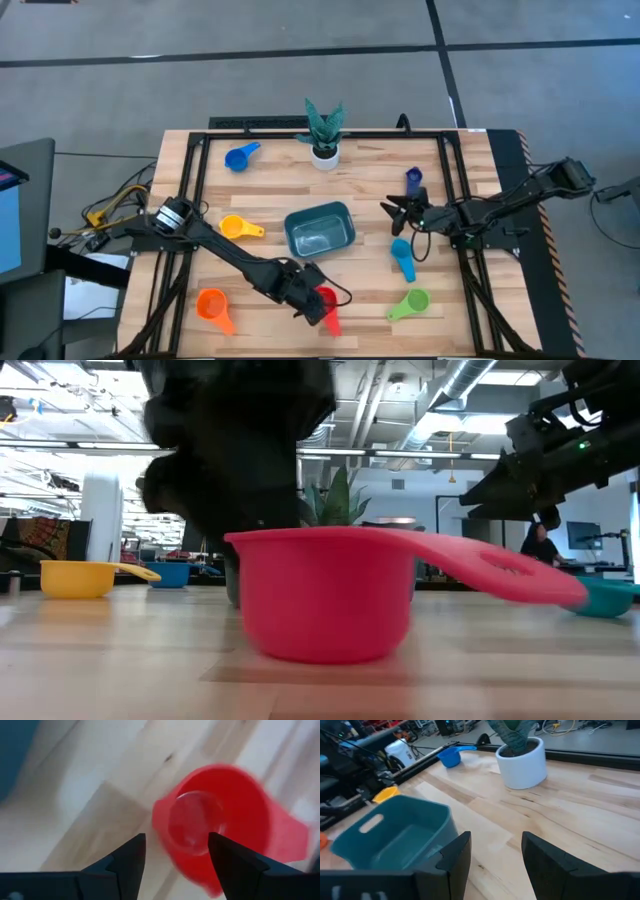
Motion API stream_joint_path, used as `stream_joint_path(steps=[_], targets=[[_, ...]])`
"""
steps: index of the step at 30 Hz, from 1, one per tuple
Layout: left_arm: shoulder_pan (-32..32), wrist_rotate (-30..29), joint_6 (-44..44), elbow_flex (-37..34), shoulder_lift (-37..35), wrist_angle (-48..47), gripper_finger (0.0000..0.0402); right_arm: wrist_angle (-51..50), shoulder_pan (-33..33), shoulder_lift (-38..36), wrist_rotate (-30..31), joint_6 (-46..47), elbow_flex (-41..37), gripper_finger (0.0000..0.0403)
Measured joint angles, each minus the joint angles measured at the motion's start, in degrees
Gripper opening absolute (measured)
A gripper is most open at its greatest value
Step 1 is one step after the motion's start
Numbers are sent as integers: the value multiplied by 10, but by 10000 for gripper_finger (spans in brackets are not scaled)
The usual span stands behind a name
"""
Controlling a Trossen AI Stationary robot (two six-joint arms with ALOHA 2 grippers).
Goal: Nest measuring cups in basket
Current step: Stack the red measuring cup on top of the orange measuring cup
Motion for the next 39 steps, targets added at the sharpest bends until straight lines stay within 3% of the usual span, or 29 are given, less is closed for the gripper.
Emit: stream_joint_path(steps=[7,16,24,27,32,39], targets=[[6,17,-1,0,7,-6,158,-2,12,0,0,1,0,195],[7,32,29,0,7,-63,11,-2,14,0,0,0,0,193],[-5,29,0,0,-40,-164,6,-4,14,0,0,-1,0,187],[-29,13,-79,0,-79,-250,3,-5,14,0,-4,-1,0,184],[-111,15,-320,0,-138,-411,5,-5,14,0,-12,-1,0,180],[-237,61,-595,0,-176,-494,3,-3,14,0,-12,-8,0,182]])
